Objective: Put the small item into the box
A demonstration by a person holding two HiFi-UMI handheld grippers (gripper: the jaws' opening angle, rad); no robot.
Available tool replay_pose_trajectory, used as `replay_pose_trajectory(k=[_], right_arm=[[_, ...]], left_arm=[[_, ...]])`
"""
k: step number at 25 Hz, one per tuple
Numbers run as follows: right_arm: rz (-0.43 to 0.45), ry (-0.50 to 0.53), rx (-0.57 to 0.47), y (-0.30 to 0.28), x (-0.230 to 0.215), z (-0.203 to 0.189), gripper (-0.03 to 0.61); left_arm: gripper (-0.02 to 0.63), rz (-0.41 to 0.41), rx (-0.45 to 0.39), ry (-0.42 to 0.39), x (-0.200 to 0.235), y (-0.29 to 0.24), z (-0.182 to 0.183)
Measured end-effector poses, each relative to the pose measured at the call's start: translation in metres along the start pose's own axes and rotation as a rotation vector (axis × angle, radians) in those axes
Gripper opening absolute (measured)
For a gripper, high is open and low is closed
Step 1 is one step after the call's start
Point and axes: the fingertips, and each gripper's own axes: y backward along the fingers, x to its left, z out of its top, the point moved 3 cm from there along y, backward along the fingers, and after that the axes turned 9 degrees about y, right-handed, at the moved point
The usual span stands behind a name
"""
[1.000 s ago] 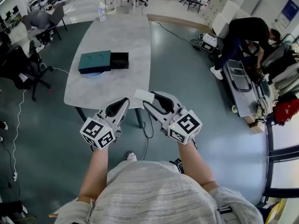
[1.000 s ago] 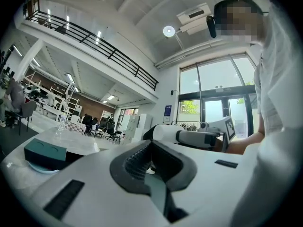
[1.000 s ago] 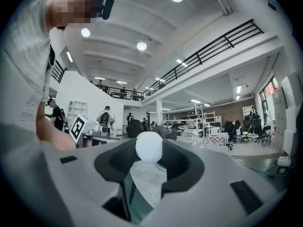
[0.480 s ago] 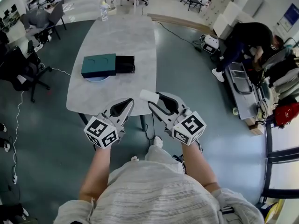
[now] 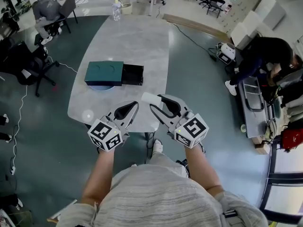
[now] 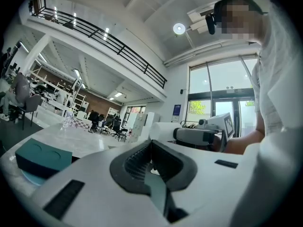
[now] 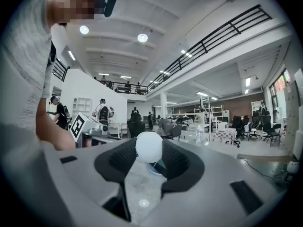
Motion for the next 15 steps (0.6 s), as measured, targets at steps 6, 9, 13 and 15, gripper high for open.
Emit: replay_pose_trajectory(k=[6, 9, 13, 15], right_arm=[[0.091, 0.020, 0.017, -0.023, -0.047, -0.010, 0.183], [0.124, 0.024, 0.032, -0.035, -0.066, -0.019, 0.183], [0.161, 0.037, 0.074, -0.055, -0.091, -0.040, 0.183], [0.178, 0.047, 0.102, -0.070, -0.100, -0.051, 0.183]], left_arm=[[0.021, 0.068, -0.022, -0.003, 0.027, -0.045, 0.006], [0.021, 0.105, -0.034, 0.000, 0.040, -0.057, 0.004], [0.021, 0.144, -0.051, -0.012, 0.059, -0.069, -0.002], [0.021, 0.164, -0.063, -0.047, 0.071, -0.073, -0.007]])
